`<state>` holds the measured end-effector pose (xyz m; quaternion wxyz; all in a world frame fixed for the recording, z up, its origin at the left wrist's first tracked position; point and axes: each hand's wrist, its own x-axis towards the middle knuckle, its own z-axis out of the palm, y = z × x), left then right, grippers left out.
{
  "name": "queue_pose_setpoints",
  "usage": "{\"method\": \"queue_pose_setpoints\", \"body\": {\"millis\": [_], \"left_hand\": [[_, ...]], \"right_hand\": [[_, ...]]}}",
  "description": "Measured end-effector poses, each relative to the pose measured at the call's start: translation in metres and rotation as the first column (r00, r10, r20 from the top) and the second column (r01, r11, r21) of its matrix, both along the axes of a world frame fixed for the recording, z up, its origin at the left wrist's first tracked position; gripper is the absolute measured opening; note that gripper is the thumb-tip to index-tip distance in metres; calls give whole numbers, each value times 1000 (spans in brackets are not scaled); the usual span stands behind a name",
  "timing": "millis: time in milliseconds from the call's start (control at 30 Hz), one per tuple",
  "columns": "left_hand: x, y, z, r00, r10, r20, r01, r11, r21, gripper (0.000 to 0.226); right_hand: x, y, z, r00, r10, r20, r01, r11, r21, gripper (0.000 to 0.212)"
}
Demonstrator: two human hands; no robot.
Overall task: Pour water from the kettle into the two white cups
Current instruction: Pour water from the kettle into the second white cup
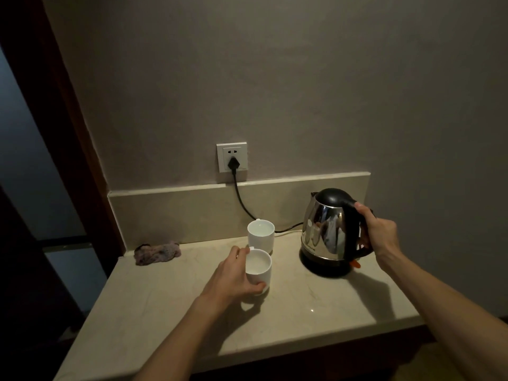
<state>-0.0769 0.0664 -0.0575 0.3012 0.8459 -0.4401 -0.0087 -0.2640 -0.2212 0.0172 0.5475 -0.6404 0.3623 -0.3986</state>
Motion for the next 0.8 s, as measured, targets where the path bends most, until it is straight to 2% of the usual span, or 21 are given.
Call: {"method": "queue_pose_setpoints", "body": {"millis": [167, 367, 533, 800], "left_hand": [[6, 1, 3, 999, -35, -12, 36, 999, 29, 97], [21, 17, 5, 999, -43, 7, 43, 999, 33, 97], [33, 31, 6, 999, -41, 27, 39, 998, 53, 97], [32, 32, 7, 998, -59, 7, 58, 997, 54, 98]], "right_hand": [[-4, -3, 36, 997, 78, 27, -78, 997, -23, 55], [-7, 6, 66, 951, 305, 55, -302, 952, -59, 54], [-2, 20, 70, 863, 499, -77, -504, 859, -86, 57], [14, 44, 86, 690, 648, -322, -696, 717, -48, 57]]}}
